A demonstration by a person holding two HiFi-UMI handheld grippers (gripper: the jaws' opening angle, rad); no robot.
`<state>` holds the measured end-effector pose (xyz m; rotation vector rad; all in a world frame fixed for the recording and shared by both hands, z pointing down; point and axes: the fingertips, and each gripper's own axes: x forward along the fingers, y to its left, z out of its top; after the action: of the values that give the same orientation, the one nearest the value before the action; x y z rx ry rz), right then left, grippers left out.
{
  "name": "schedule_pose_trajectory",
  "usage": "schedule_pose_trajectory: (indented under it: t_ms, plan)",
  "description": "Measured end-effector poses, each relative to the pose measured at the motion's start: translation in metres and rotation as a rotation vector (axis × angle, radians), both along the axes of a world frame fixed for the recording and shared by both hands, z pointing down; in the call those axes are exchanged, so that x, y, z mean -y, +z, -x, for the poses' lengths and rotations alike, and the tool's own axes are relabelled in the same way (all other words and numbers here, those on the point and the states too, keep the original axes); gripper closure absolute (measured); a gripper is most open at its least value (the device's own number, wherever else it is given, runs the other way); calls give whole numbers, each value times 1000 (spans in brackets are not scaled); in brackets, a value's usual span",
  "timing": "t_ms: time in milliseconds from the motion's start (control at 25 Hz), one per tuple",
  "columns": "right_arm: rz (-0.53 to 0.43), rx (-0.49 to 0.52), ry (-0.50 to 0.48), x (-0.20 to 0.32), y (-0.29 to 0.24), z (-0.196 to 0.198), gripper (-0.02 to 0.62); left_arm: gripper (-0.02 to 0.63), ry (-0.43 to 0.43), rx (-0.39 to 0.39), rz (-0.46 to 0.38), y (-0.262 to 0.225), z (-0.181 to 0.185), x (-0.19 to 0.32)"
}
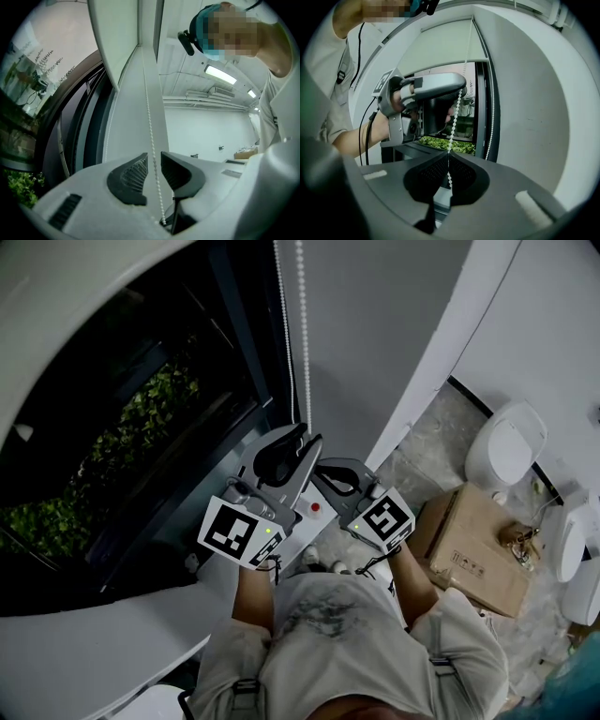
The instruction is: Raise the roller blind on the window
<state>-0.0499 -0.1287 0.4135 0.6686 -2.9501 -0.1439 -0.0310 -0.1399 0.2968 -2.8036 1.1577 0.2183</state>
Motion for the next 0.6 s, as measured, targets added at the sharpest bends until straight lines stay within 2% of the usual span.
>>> schedule_pose_trajectory:
  t_ms: [160,240,400,600]
  plan:
    - [6,7,4,-1,-1,0,584,536,-4,9,-23,-14,-2,3]
    - [17,12,8,-1,-1,0,584,583,-17,34,-31,-16,-4,4]
    - [6,11,5,-1,-1,0,584,595,-27,71,-19,-15,-7,6]
    - [14,5,11,-1,2,0,584,597,-16,46,5,-11,-2,3]
